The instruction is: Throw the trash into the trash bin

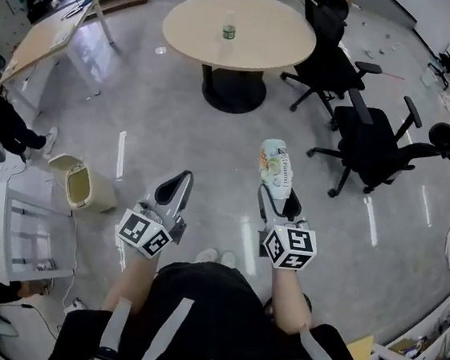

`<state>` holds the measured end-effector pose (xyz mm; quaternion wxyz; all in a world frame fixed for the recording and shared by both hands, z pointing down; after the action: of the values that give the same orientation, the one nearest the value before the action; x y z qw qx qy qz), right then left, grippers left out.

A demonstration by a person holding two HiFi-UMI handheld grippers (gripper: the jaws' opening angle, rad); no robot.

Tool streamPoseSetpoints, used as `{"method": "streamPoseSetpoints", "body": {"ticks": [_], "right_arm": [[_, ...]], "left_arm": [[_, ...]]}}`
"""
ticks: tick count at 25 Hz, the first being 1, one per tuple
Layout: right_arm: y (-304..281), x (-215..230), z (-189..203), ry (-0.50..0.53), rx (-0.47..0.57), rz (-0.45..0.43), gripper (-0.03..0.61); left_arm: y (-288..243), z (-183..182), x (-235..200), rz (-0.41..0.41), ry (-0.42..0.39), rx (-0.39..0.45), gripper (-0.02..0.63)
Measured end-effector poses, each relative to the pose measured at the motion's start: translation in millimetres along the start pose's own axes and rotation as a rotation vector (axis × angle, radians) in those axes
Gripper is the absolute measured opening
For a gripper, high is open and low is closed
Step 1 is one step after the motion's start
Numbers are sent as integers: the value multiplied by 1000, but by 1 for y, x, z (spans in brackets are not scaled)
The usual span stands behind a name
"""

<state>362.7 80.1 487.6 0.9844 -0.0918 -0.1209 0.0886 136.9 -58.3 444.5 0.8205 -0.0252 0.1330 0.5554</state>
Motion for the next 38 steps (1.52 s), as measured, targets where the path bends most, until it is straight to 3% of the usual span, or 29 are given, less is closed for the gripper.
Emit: {"method": "streamPoseSetpoints", "body": {"ticks": [7,15,24,28,38], "right_arm": [[-55,-50,11,24,-53,-253,281],[-102,-125,13,99,-100,-449,281],[-160,-273,8,188,-96,-658,281],[-179,-344,19,244,-131,-767,281],[-206,-514,82,301,-251,-992,281]], "left_arm": [[61,-8,-23,-241,-38,35,4],[133,-13,-61,-445,-34,118,3],[241,-52,-150,-637,-128,188,3],[298,-60,-183,-746,-126,234,5],[431,-54,-224,-946,-89,246,5]]}}
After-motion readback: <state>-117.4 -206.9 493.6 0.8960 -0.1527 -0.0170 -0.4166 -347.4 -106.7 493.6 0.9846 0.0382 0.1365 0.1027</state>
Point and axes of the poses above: the fingertips, and each gripper's own axes: y backward along the fingers, x to its right, z out of its underside, the point moved 6 cm from there along y, backward along the fingers, and after that the axes turned 2 degrees about -z, right-handed, at the moved point
